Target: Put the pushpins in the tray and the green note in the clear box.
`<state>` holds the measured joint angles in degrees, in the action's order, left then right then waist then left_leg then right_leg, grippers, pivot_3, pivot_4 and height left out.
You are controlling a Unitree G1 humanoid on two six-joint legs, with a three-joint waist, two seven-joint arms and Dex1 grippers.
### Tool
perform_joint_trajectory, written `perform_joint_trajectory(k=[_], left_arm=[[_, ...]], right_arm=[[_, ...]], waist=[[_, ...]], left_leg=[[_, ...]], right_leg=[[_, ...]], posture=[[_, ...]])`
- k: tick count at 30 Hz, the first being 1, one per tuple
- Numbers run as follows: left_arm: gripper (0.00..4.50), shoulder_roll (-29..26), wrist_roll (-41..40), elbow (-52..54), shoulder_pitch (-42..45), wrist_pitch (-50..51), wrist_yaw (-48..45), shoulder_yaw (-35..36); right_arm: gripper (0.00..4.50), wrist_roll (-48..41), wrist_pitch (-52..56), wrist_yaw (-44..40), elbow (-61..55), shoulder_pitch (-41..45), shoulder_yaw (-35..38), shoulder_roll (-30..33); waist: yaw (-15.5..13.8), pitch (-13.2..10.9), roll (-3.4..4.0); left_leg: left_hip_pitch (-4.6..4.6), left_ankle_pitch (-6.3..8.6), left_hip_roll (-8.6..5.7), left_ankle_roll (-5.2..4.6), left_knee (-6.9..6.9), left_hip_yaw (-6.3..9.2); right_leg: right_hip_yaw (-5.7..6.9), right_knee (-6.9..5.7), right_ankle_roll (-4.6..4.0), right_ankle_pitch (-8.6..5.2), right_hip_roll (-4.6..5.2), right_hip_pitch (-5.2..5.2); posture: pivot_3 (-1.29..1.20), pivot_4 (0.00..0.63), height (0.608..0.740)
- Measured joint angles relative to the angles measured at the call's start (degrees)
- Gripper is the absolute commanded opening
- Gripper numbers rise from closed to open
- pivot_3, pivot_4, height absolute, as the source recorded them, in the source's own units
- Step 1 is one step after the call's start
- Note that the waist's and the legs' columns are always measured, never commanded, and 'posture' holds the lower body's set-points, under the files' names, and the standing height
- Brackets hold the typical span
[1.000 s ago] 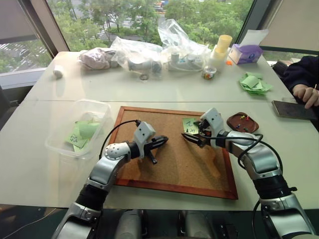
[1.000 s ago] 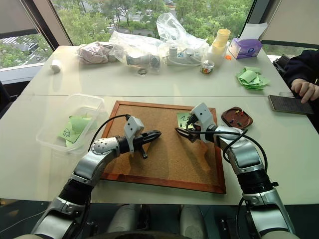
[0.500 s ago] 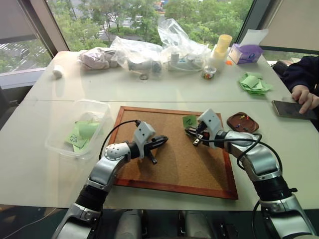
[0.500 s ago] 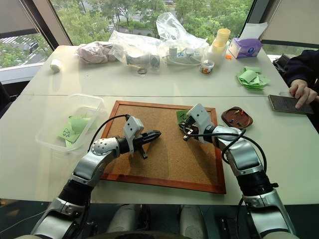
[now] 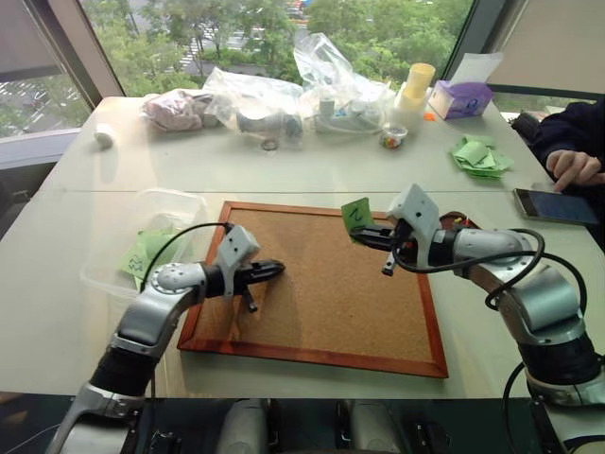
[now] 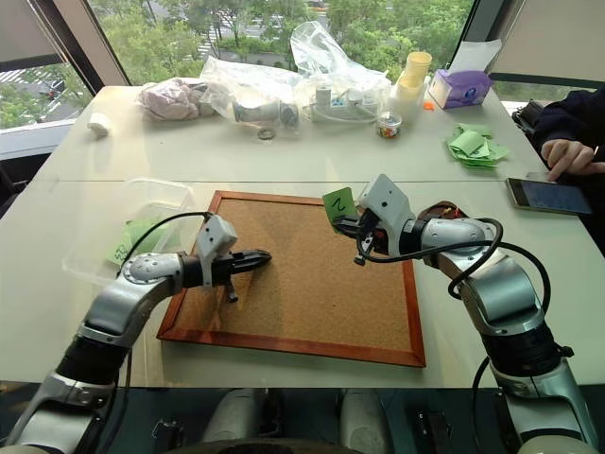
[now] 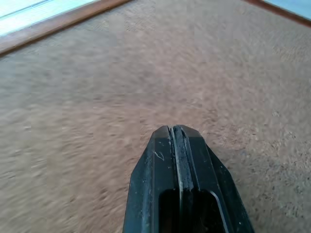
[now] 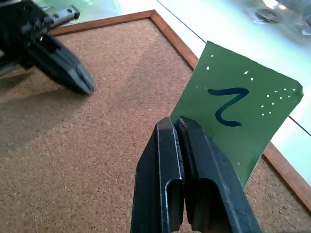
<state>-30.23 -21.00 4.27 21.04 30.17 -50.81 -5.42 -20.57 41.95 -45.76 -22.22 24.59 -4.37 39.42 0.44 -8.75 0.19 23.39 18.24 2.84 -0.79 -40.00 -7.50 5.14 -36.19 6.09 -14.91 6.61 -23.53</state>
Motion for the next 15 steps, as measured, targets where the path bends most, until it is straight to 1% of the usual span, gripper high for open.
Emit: perform_joint_trajectory(k=[2, 3, 5, 10, 14, 15], left_arm=[[0.00, 0.74, -2.68, -0.17, 3.56, 2.82, -0.04, 2.11], [0.33, 1.58, -4.03, -0.49, 5.83, 4.15, 0.04, 2.90], [0.98, 3.53, -6.08, -1.60, 8.84, 5.96, 0.43, 4.23], [3.27, 9.23, -8.59, -5.30, 11.74, 9.50, 3.06, 4.48], [3.27, 14.56, -9.58, -7.22, 14.01, 10.96, 6.04, 4.51], [3.27, 16.62, -10.13, -7.96, 14.78, 11.73, 7.07, 4.59]], right_arm=[[0.02, 0.10, -0.28, -0.09, -0.02, 0.08, -0.43, 0.00], [0.00, 0.24, -0.47, -0.08, 0.00, 0.12, -0.74, 0.00], [0.00, 0.33, -0.93, -0.08, 0.00, 0.23, -1.23, -0.02], [0.00, 0.90, -1.21, 0.08, 0.02, 0.26, -1.62, -0.02], [0.00, 1.33, -1.26, 0.27, -0.08, 0.23, -1.88, -0.02], [0.00, 1.31, -1.23, 0.30, -0.20, 0.19, -1.93, -0.02]], waist=[[-0.59, -0.04, -0.07], [-0.89, -0.05, -0.08], [-1.06, -0.05, -0.08], [-1.07, -0.11, -0.18], [-1.11, -0.13, -0.21], [-1.14, -0.13, -0.22]], left_leg=[[0.02, 0.06, -0.08, -0.10, -0.04, -0.01], [0.03, 0.09, -0.13, -0.15, -0.06, -0.03], [0.03, 0.12, -0.19, -0.21, -0.06, -0.06], [0.03, 0.09, -0.34, -0.17, -0.02, -0.08], [0.01, 0.04, -0.33, -0.07, -0.04, -0.07], [0.01, 0.04, -0.33, -0.07, -0.05, -0.06]], right_leg=[[0.00, 0.05, 0.01, 0.00, 0.08, 0.04], [0.00, 0.07, 0.01, 0.00, 0.12, 0.08], [0.00, 0.12, 0.02, 0.01, 0.14, 0.11], [0.00, 0.12, 0.06, 0.00, 0.08, 0.09], [0.01, 0.09, 0.08, 0.00, 0.07, 0.12], [0.01, 0.09, 0.09, 0.01, 0.07, 0.12]], posture=[[0.00, 0.150, 0.740], [0.00, 0.150, 0.740], [0.00, 0.150, 0.740], [0.00, 0.150, 0.740], [0.00, 0.150, 0.740], [0.00, 0.150, 0.740]])
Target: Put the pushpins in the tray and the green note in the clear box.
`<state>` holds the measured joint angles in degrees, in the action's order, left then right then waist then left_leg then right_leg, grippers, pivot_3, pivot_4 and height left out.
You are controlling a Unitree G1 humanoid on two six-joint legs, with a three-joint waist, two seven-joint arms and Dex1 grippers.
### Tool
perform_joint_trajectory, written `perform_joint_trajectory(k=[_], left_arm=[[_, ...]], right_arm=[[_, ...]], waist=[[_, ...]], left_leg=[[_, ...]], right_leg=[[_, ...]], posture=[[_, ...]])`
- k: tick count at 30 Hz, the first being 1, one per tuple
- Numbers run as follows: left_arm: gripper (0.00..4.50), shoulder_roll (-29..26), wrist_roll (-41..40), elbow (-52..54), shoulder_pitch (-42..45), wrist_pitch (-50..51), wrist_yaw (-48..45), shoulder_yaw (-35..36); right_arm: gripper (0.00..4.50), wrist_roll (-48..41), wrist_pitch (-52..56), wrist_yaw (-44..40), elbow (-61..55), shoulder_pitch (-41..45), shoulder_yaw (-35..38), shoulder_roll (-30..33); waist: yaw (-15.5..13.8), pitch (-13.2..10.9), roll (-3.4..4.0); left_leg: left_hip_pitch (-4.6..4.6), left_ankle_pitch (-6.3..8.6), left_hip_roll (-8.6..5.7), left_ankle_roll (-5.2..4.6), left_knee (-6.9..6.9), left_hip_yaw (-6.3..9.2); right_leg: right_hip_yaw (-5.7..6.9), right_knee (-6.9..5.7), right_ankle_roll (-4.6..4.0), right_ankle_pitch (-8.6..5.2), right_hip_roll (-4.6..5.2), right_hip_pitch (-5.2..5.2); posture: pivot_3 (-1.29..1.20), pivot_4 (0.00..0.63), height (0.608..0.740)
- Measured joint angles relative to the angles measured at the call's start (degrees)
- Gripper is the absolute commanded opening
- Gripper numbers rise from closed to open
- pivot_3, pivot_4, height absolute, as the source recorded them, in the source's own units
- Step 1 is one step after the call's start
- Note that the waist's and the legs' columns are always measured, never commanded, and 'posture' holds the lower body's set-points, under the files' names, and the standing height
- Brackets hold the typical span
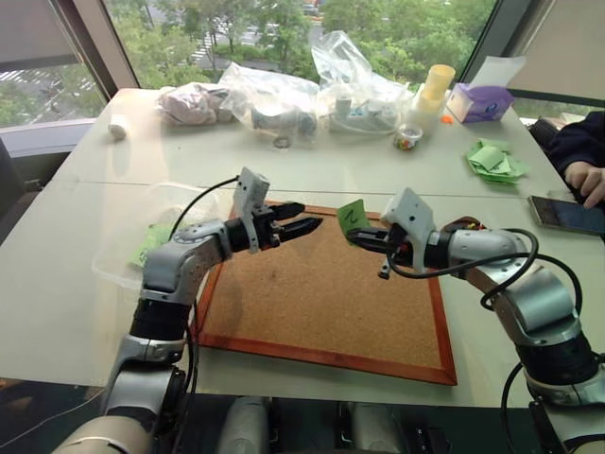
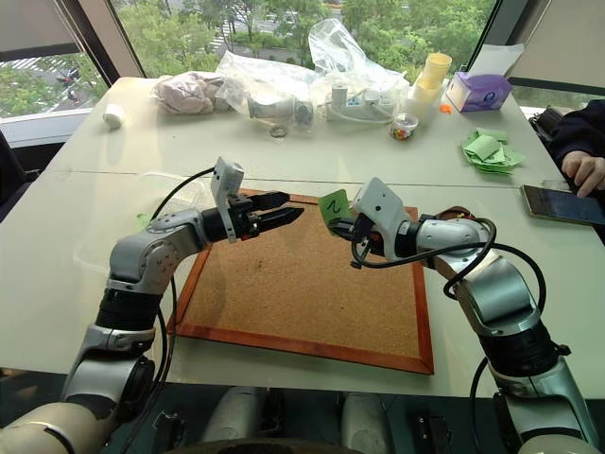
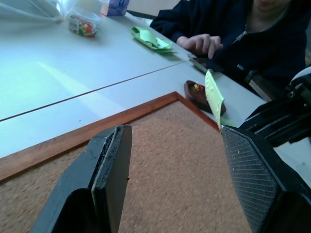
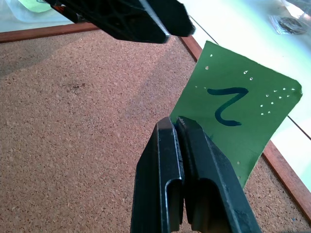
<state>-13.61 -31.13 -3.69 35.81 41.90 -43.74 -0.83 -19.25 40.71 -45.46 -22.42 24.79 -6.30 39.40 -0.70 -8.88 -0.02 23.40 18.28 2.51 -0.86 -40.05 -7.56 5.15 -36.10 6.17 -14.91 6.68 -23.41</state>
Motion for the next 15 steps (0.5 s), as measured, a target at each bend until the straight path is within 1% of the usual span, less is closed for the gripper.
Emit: perform_joint_trajectory(k=[5, 11, 13, 14, 15], left_arm=[[3.27, 4.68, -2.30, -1.22, 0.93, 3.17, 2.32, -0.07], [3.27, 6.62, -2.64, -2.90, 1.02, 4.05, 2.86, -0.68], [2.74, 7.04, -2.63, -3.07, 1.02, 4.07, 3.02, -0.69], [2.40, 7.05, -2.63, -3.10, 1.02, 4.07, 3.06, -0.68], [1.96, 7.11, -2.63, -3.19, 1.02, 4.07, 3.06, -0.68]], right_arm=[[0.00, -0.07, 0.28, 0.12, -0.76, -0.02, -0.09, -0.04], [0.00, -0.24, 1.00, 0.21, -2.80, -0.15, -0.11, -0.03], [0.00, -0.23, 1.44, 0.37, -3.06, -0.35, -0.11, -0.03], [0.00, -0.24, 1.53, 0.40, -3.36, -0.45, -0.11, -0.03], [0.00, -0.24, 1.68, 0.48, -3.72, -0.68, -0.11, -0.03]], waist=[[0.26, -0.02, -0.03], [0.14, -0.02, -0.03], [0.04, -0.02, -0.03], [0.04, -0.02, -0.03], [0.04, -0.02, -0.03]], left_leg=[[0.00, -0.03, 0.02, 0.06, 0.03, -0.01], [-0.01, -0.06, 0.03, 0.10, 0.02, 0.00], [-0.01, -0.06, 0.03, 0.10, 0.02, 0.01], [-0.01, -0.06, 0.03, 0.10, 0.02, 0.01], [-0.01, -0.06, 0.03, 0.10, 0.02, 0.01]], right_leg=[[0.00, 0.00, 0.01, 0.00, -0.05, -0.03], [0.00, 0.00, 0.01, 0.00, -0.08, -0.02], [0.00, 0.00, 0.01, 0.00, -0.08, -0.02], [0.00, 0.00, 0.01, 0.00, -0.08, -0.02], [0.00, 0.00, 0.01, 0.00, -0.08, -0.02]], posture=[[0.00, 0.150, 0.740], [0.00, 0.150, 0.740], [0.00, 0.150, 0.740], [0.00, 0.150, 0.740], [0.00, 0.150, 0.740]])
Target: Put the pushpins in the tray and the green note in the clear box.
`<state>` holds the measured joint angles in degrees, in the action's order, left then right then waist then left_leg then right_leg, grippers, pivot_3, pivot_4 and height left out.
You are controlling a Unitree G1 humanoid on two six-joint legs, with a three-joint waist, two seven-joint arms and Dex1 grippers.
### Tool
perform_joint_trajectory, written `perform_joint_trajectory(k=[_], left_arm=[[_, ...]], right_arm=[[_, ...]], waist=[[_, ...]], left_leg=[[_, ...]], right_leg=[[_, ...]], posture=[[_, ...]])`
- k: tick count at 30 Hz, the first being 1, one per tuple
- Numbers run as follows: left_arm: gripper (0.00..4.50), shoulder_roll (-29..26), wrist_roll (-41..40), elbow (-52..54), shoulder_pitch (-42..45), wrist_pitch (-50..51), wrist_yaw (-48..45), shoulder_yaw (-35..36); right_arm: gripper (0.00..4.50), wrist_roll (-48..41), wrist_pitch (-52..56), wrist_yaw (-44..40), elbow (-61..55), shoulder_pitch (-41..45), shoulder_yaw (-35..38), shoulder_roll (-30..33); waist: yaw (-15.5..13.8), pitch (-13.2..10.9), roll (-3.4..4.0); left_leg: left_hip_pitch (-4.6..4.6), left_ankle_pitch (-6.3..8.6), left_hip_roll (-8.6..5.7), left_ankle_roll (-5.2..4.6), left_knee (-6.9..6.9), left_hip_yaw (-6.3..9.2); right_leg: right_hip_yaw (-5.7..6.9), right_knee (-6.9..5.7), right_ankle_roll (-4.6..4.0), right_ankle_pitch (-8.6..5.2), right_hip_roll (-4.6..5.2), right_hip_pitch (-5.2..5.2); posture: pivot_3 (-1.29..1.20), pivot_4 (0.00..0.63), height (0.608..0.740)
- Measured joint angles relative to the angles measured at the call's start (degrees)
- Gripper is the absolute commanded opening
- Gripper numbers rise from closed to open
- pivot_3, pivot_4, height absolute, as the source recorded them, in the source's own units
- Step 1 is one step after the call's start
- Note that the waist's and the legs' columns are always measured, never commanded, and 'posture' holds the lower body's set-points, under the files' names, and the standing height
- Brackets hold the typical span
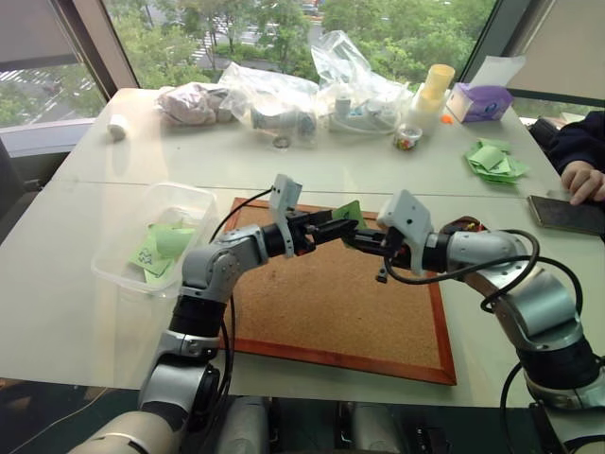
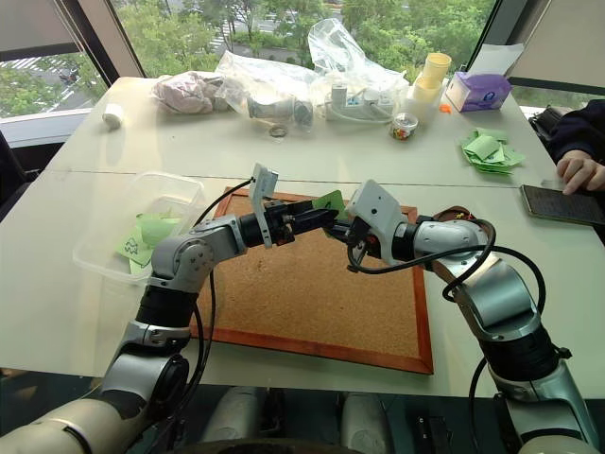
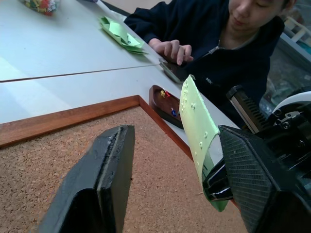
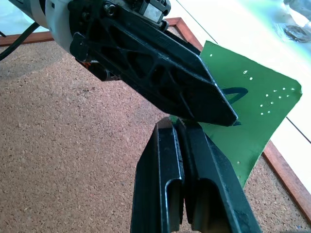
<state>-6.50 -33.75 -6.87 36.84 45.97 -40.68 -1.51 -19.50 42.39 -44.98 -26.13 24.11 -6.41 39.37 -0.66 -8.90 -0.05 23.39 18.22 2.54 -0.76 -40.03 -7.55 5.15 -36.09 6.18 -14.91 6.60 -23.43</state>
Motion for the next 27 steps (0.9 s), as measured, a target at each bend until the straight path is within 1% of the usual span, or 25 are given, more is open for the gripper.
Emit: perform_joint_trajectory(k=[1, 2, 3, 4, 9, 12, 15, 19, 20, 21, 24, 27], left_arm=[[1.49, 0.09, 0.00, -0.04, 0.00, 0.00, -0.02, 0.01], [0.90, 0.20, 0.00, -0.06, 0.00, 0.00, -0.05, 0.01], [0.41, 0.32, -0.02, -0.06, 0.00, 0.00, -0.11, 0.01], [0.05, 0.46, -0.04, -0.06, 0.00, 0.00, -0.16, 0.01], [0.05, 0.60, -0.17, -0.06, 0.00, 0.01, -0.37, -0.06], [0.05, 0.19, 1.11, -0.49, 0.00, -0.91, -0.39, -1.31], [0.05, 0.03, 2.19, -1.75, -0.08, -2.02, -0.37, -2.20], [0.05, -1.20, 3.08, -2.10, -0.27, -2.92, -0.33, -1.94], [0.05, -1.24, 3.13, -2.10, -0.28, -2.98, -0.32, -1.89], [0.05, -1.22, 3.17, -2.11, -0.28, -3.13, -0.20, -1.70], [0.05, -0.74, 3.16, -2.10, -0.28, -3.85, 0.30, -1.20], [0.05, -0.91, 3.18, -2.08, -0.29, -4.29, 0.94, -0.14]], right_arm=[[0.00, -0.01, 0.19, 0.06, -0.30, -0.24, 0.00, 0.00], [0.00, -0.01, 0.41, 0.11, -0.46, -0.44, 0.00, 0.00], [0.00, 0.00, 0.58, 0.15, -0.60, -0.53, 0.00, 0.00], [0.00, 0.02, 0.65, 0.19, -0.68, -0.56, 0.00, 0.00], [0.00, -0.14, 1.00, 0.69, -0.93, -0.88, 0.25, 0.10], [0.00, -1.28, 1.45, 0.85, -1.66, -1.41, 2.29, 0.68], [0.00, -2.87, 3.05, 1.72, -2.30, -2.01, 6.60, 1.49], [0.00, -6.38, 6.09, 4.29, -1.22, -3.58, 17.58, 1.98], [0.00, -6.79, 6.33, 4.59, -0.90, -3.68, 18.80, 1.88], [0.00, -7.88, 7.03, 5.45, 0.23, -4.19, 21.66, 1.74], [0.00, -8.20, 6.93, 6.86, 5.02, -6.41, 25.35, 1.75], [0.00, -5.56, 3.91, 8.60, 13.29, -8.85, 26.79, 1.89]], waist=[[0.00, 0.00, 0.00], [0.00, 0.00, 0.00], [0.02, 0.00, 0.00], [0.02, 0.00, 0.00], [0.01, 0.00, 0.00], [-0.08, 0.00, 0.00], [-0.05, 0.00, -0.01], [-0.05, -0.01, -0.01], [-0.05, -0.01, -0.02], [-0.09, -0.01, -0.02], [-0.11, -0.01, -0.02], [-0.04, -0.01, -0.02]], left_leg=[[0.00, 0.00, 0.00, 0.00, 0.00, 0.00], [0.00, 0.00, 0.00, 0.00, 0.00, 0.00], [0.00, 0.00, 0.00, 0.00, 0.00, 0.00], [0.00, 0.00, 0.00, 0.00, 0.00, 0.00], [0.00, 0.00, 0.00, 0.00, 0.00, 0.00], [0.00, 0.00, -0.01, 0.00, 0.00, 0.00], [0.00, 0.00, -0.01, 0.00, 0.00, 0.01], [0.00, 0.00, -0.01, 0.00, 0.00, 0.02], [0.00, 0.00, 0.00, -0.01, 0.00, 0.02], [0.00, 0.01, -0.01, -0.01, 0.00, 0.03], [0.00, 0.01, -0.02, -0.02, 0.00, 0.01], [0.00, 0.01, -0.03, -0.02, 0.01, -0.01]], right_leg=[[0.00, 0.00, 0.00, 0.00, 0.00, 0.00], [0.00, 0.00, 0.00, 0.00, 0.00, 0.00], [0.00, 0.00, 0.00, 0.00, 0.00, 0.00], [0.00, 0.00, 0.00, 0.00, 0.00, 0.00], [0.00, 0.00, 0.00, 0.00, 0.00, 0.00], [0.00, 0.00, 0.00, 0.00, 0.00, 0.01], [0.00, 0.00, 0.00, 0.00, 0.00, 0.01], [0.00, 0.00, -0.01, 0.00, 0.00, 0.01], [0.00, 0.00, -0.01, 0.00, 0.00, 0.01], [0.00, 0.00, -0.01, 0.00, 0.01, 0.01], [0.00, 0.01, -0.01, 0.00, 0.02, 0.03], [0.00, 0.00, -0.01, 0.00, 0.01, 0.02]], posture=[[0.00, 0.150, 0.740], [0.00, 0.150, 0.740], [0.00, 0.150, 0.740], [0.00, 0.150, 0.740], [0.00, 0.150, 0.740], [0.00, 0.150, 0.740], [0.00, 0.150, 0.740], [0.00, 0.150, 0.740], [0.00, 0.150, 0.740], [0.00, 0.150, 0.740], [0.00, 0.150, 0.740], [0.00, 0.150, 0.740]])
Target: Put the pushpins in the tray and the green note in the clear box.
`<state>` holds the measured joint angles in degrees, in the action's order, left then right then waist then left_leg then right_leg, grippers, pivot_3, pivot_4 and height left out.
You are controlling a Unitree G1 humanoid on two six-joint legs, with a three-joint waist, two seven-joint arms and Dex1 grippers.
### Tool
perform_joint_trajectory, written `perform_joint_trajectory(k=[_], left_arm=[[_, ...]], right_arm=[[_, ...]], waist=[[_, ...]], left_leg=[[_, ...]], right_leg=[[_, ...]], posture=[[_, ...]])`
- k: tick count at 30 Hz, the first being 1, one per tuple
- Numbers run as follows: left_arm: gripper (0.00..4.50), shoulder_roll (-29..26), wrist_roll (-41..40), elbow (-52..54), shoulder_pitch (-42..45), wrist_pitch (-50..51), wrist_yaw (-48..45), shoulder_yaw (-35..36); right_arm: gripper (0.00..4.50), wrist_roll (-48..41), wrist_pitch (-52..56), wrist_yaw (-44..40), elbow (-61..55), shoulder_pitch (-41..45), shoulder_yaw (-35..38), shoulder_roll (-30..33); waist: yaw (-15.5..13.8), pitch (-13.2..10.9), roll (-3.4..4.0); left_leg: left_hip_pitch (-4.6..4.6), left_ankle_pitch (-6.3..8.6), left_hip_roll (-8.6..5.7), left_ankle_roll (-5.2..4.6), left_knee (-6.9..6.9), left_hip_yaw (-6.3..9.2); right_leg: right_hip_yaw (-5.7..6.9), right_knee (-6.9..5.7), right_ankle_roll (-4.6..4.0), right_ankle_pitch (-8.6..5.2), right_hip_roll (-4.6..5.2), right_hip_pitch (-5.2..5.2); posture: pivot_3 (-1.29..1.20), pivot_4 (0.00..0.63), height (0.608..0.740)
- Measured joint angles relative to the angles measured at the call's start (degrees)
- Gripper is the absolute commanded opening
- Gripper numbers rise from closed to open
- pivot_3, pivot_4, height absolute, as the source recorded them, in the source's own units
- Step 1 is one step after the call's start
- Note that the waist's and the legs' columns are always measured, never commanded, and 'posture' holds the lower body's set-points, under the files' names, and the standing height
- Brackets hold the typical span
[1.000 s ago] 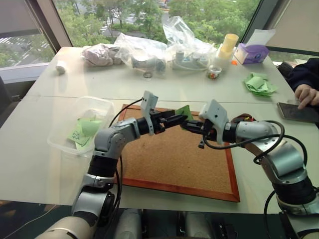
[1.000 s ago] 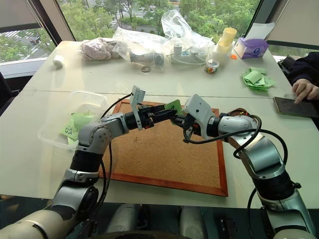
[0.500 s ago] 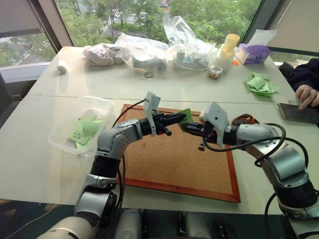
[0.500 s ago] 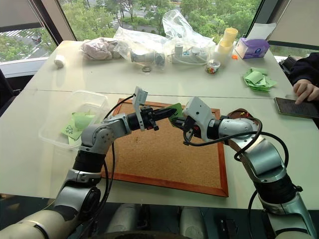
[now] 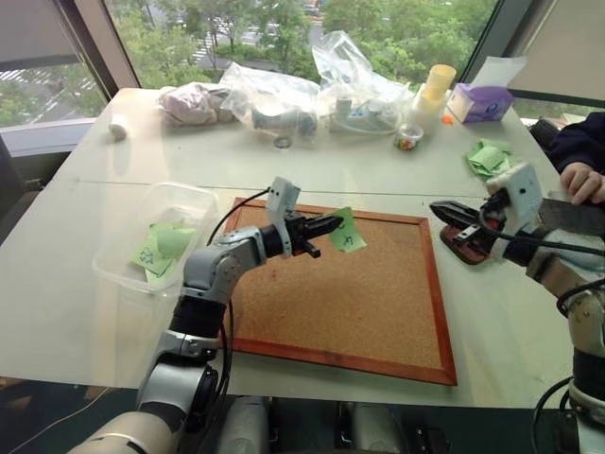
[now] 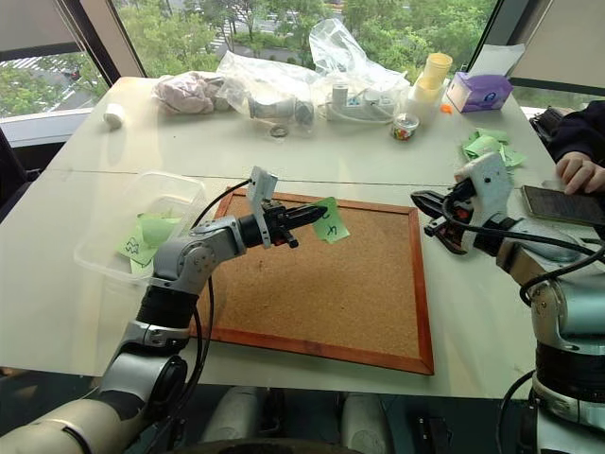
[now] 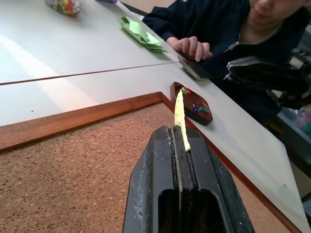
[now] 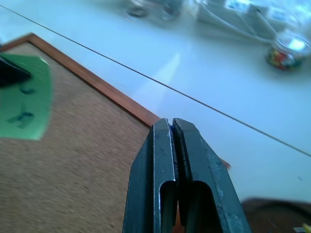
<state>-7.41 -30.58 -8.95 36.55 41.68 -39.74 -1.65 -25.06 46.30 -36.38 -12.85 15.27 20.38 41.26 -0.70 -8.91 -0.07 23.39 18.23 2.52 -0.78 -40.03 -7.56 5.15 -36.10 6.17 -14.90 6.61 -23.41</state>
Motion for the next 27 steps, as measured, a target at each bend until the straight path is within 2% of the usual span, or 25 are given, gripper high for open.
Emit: perform_joint_trajectory(k=[7, 18, 21, 27], left_arm=[[0.05, -0.41, 0.11, 0.37, -0.24, -0.75, 0.51, 0.31], [0.05, -0.92, 0.12, 1.25, -0.84, -0.99, 1.41, 0.36], [0.00, -0.97, 0.12, 1.26, -0.84, -1.06, 1.42, 0.35], [0.00, -1.28, 0.11, 1.28, -0.84, -1.06, 1.44, 0.35]], right_arm=[[0.00, 6.10, -8.08, 4.43, 16.17, 0.26, -0.75, -0.24], [0.00, 8.29, -15.83, 4.96, 27.18, 3.38, -2.54, -1.57], [0.90, 8.49, -16.32, 4.91, 27.95, 3.59, -2.67, -1.57], [4.04, 8.29, -14.82, 5.15, 26.84, 3.53, -3.08, -1.57]], waist=[[0.20, 0.01, 0.01], [0.14, 0.01, 0.02], [0.14, 0.01, 0.02], [0.16, 0.01, 0.02]], left_leg=[[-0.02, -0.03, 0.01, 0.05, 0.00, -0.06], [-0.07, -0.07, 0.02, 0.12, -0.01, -0.13], [-0.09, -0.09, 0.02, 0.15, -0.01, -0.12], [-0.09, -0.09, 0.02, 0.16, 0.00, -0.12]], right_leg=[[0.00, -0.02, 0.01, 0.00, -0.03, 0.00], [0.00, -0.01, 0.02, -0.01, -0.05, 0.09], [0.00, -0.02, 0.02, -0.01, -0.06, 0.12], [0.00, -0.02, 0.02, -0.01, -0.06, 0.11]], posture=[[0.00, 0.150, 0.740], [0.00, 0.150, 0.740], [0.00, 0.150, 0.740], [0.00, 0.150, 0.740]])
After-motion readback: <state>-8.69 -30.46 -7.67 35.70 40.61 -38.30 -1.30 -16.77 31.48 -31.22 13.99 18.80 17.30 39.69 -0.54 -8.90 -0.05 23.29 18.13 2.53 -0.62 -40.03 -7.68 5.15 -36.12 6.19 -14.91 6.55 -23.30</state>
